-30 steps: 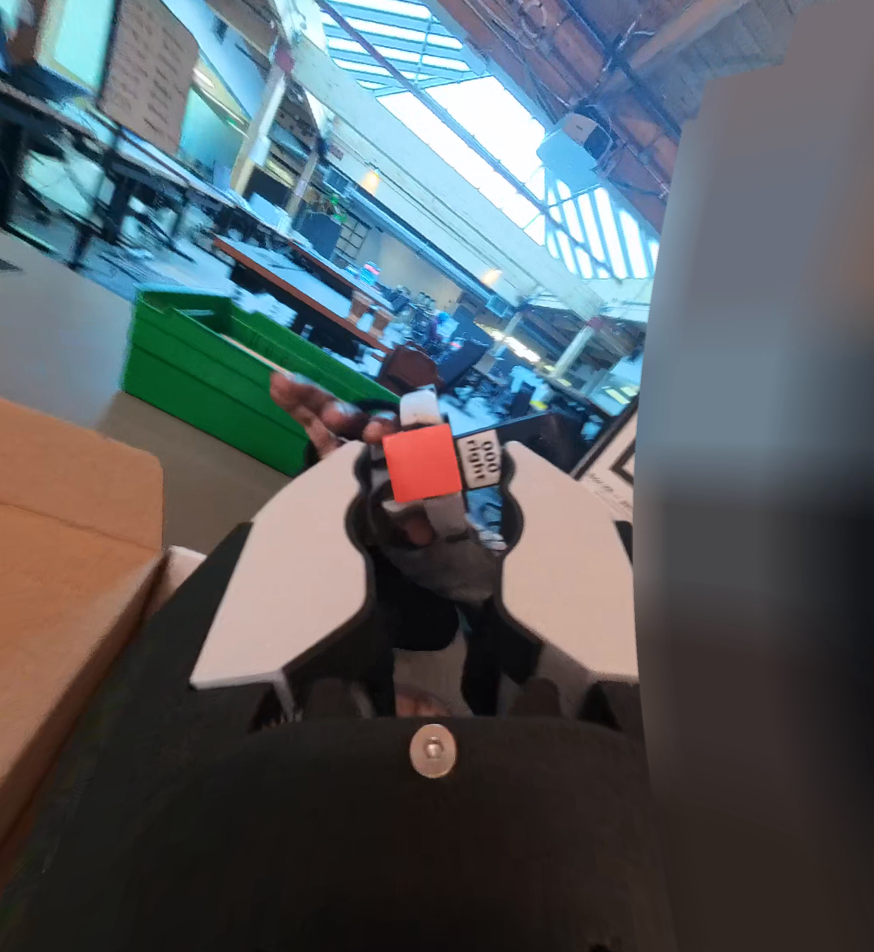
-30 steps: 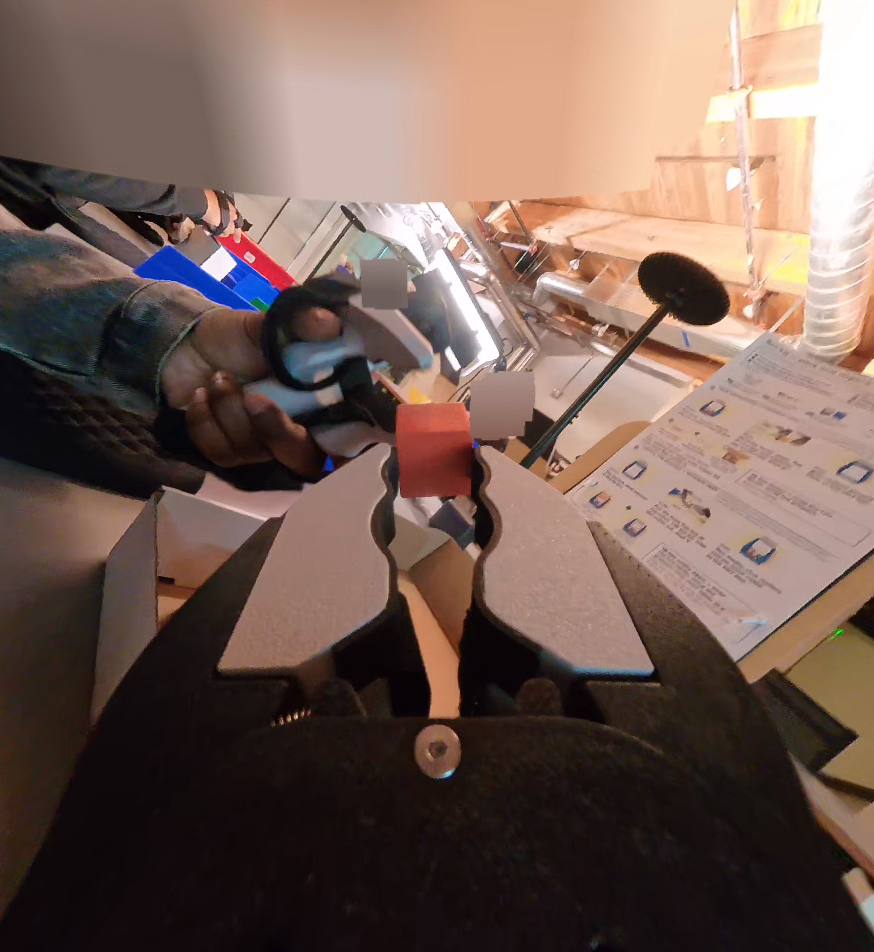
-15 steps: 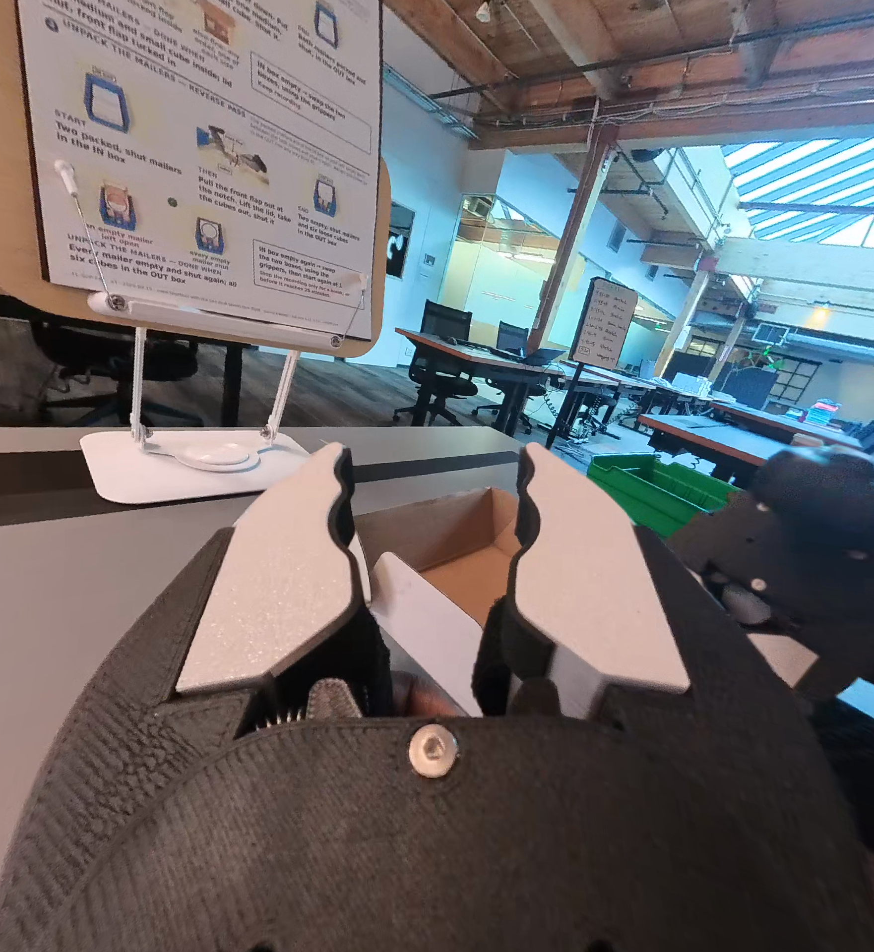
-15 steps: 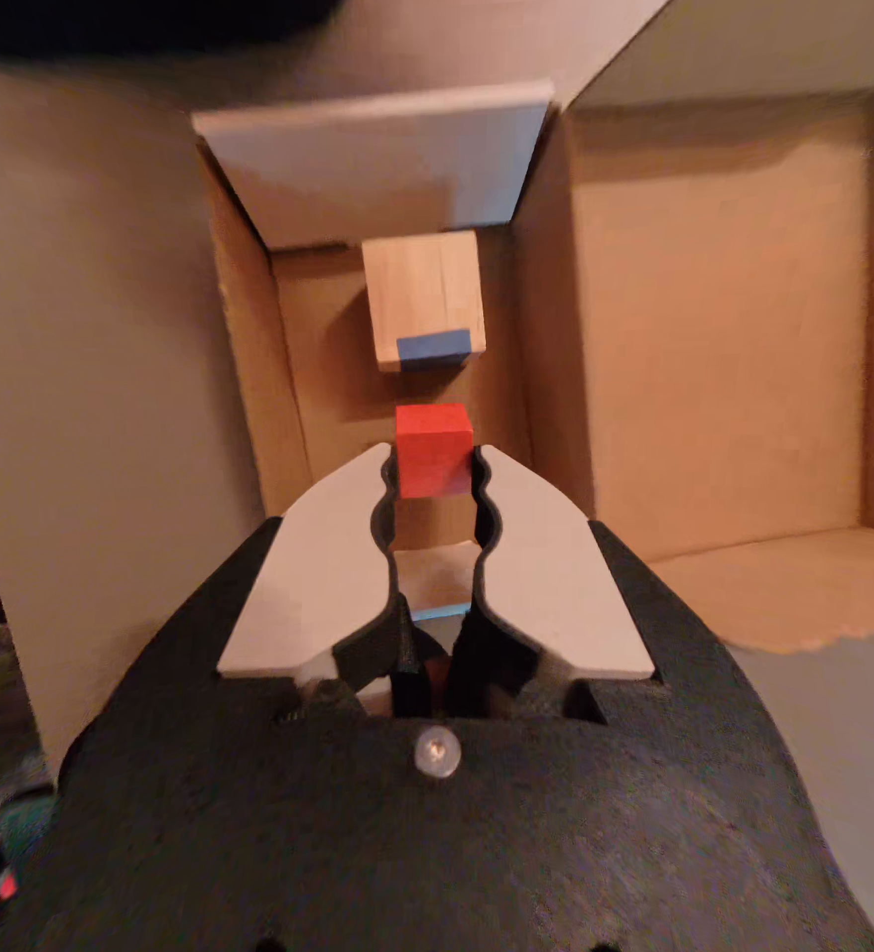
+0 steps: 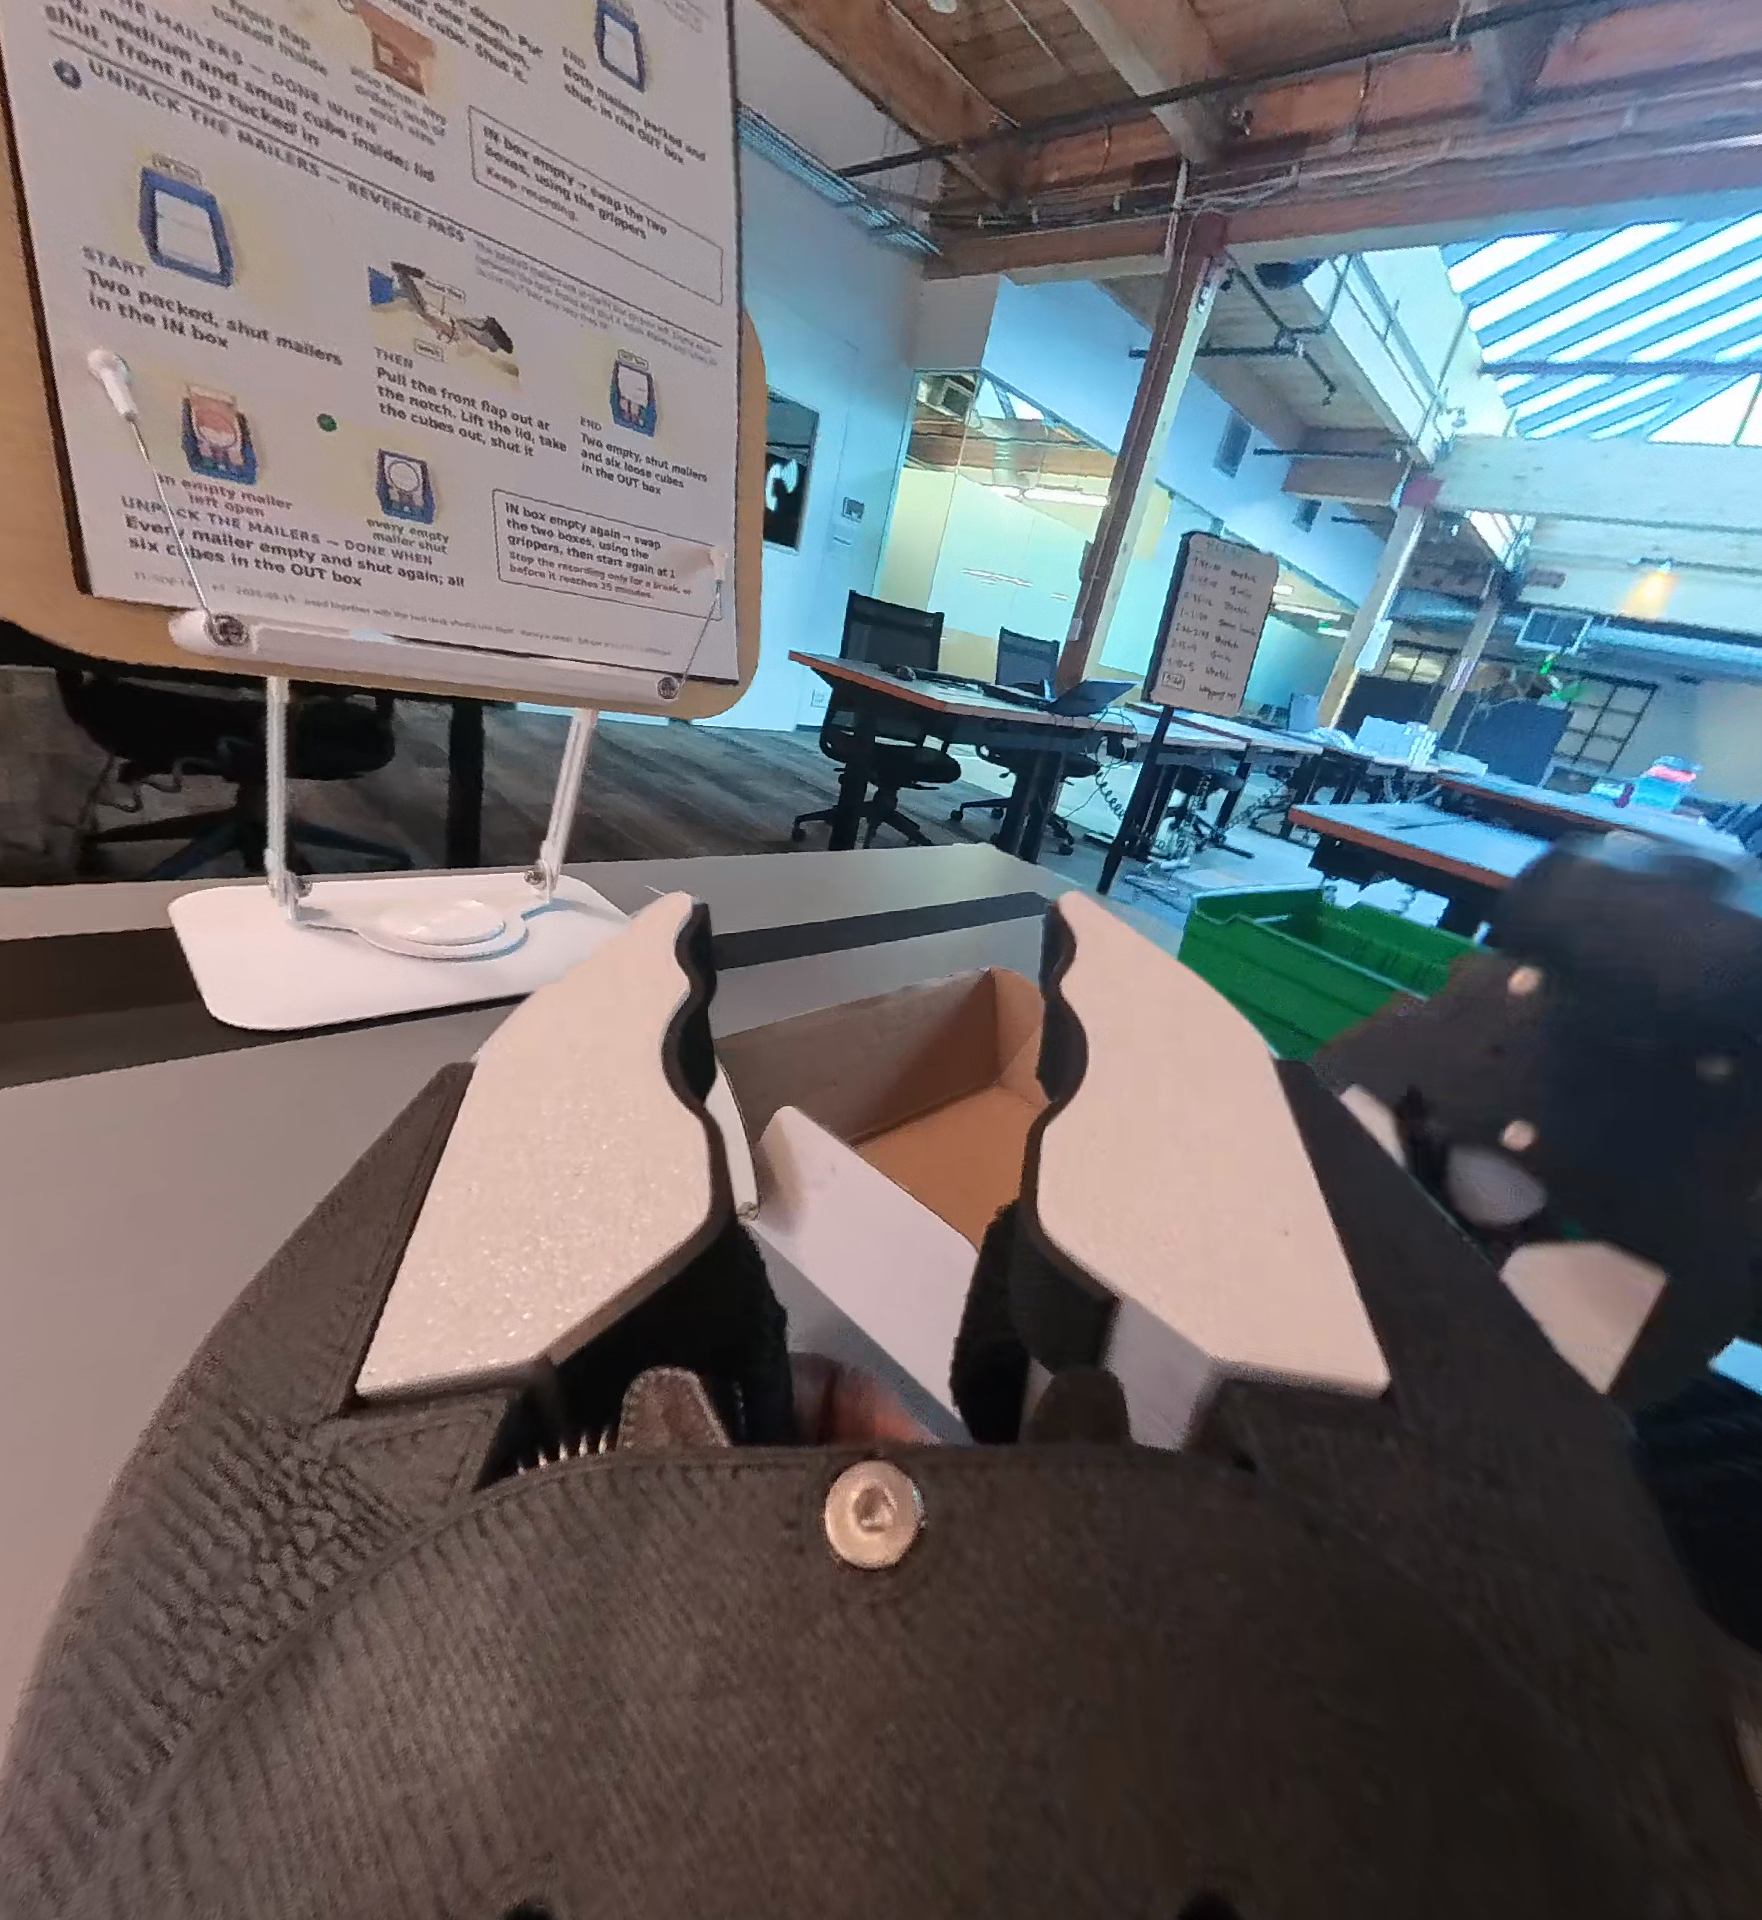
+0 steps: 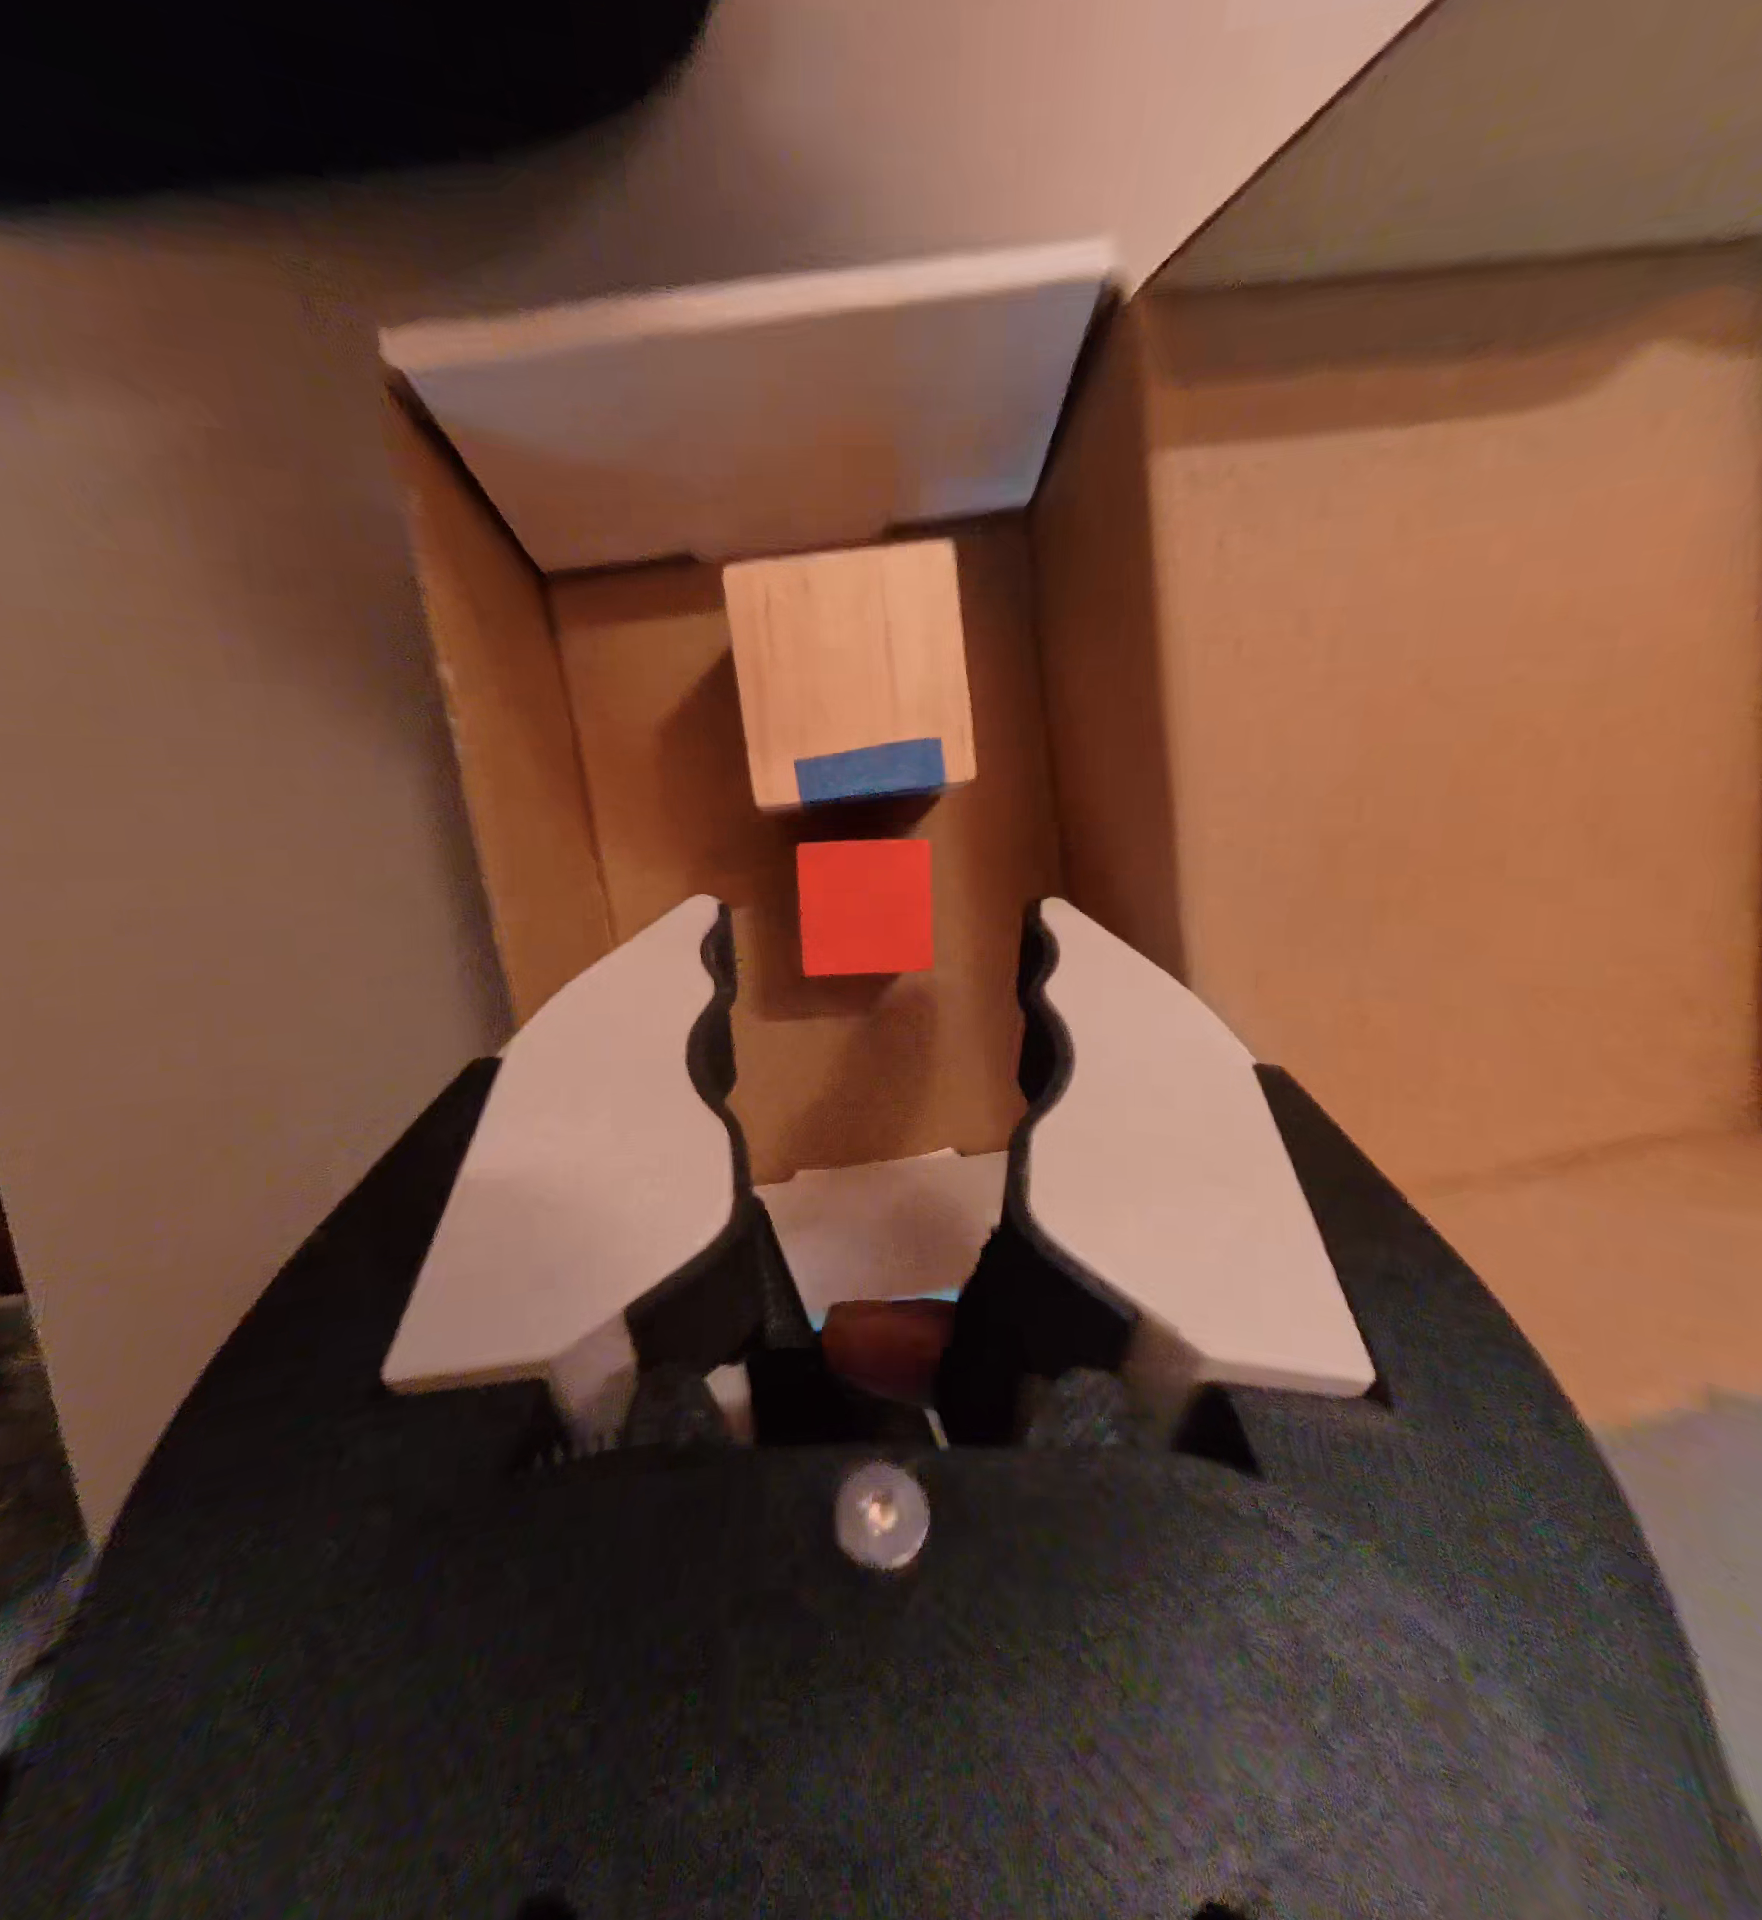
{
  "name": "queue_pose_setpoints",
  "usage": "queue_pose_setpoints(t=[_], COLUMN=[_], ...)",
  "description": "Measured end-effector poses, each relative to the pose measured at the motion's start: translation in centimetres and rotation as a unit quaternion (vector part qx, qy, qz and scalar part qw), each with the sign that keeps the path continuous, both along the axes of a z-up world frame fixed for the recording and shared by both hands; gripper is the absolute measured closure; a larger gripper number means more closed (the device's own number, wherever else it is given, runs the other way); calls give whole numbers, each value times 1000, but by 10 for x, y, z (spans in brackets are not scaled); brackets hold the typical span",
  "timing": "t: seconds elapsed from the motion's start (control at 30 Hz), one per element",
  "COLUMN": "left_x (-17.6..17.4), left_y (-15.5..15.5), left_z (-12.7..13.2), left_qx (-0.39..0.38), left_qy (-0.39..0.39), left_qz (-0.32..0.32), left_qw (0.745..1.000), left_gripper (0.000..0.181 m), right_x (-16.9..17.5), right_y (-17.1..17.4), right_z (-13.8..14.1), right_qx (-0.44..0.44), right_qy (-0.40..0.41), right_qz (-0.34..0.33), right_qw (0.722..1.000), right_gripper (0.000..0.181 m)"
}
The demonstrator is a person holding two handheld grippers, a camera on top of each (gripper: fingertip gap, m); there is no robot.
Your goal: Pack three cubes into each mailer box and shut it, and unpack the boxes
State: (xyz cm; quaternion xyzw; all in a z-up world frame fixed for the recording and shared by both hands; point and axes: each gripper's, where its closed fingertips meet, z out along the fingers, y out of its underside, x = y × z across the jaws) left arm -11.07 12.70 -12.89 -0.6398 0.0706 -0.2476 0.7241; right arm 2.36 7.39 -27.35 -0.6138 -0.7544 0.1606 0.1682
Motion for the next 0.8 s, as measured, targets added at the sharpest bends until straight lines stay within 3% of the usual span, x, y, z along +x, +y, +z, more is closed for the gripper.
queue_pose_setpoints(t=[0.03, 0.1, 0.17, 0.27, 0.33, 0.47, 0.53, 0.63, 0.7, 0.73, 0.8], left_x=[2, 7, 12, 22, 30, 34, 24, -21, -75, -108, -179], left_y=[-1, -4, -9, -22, -37, -83, -113, -155, -173, -179, -194], left_z=[0, 0, 2, 9, 15, 33, 43, 53, 44, 32, -8], left_qx=[2, 7, 14, 18, 20, 52, 63, 60, 2, -53, -190], left_qy=[14, 47, 66, 71, 75, 82, 80, 94, 131, 157, 207], left_qz=[0, -1, -6, -32, -63, -101, -108, -56, 32, 87, 205], left_qw=[1000, 999, 998, 997, 995, 990, 989, 992, 991, 982, 938], left_gripper=[121, 121, 121, 122, 122, 122, 122, 127, 131, 131, 132], right_x=[-1, -2, 6, 24, 44, 65, 67, 66, 64, 63, 61], right_y=[1, 7, 18, 29, 36, 43, 48, 50, 51, 51, 51], right_z=[10, 36, 59, 84, 99, 128, 127, 123, 120, 118, 116], right_qx=[2, 3, -18, -36, -6, 13, -2, 4, 13, 17, 23], right_qy=[45, 164, 281, 457, 561, 627, 628, 625, 616, 612, 606], right_qz=[-4, -26, -84, -130, -140, -153, -171, -174, -174, -175, -175], right_qw=[999, 986, 956, 879, 816, 764, 759, 761, 768, 771, 775], right_gripper=[126, 121, 113, 90, 92, 97, 94, 94, 94, 94, 94])
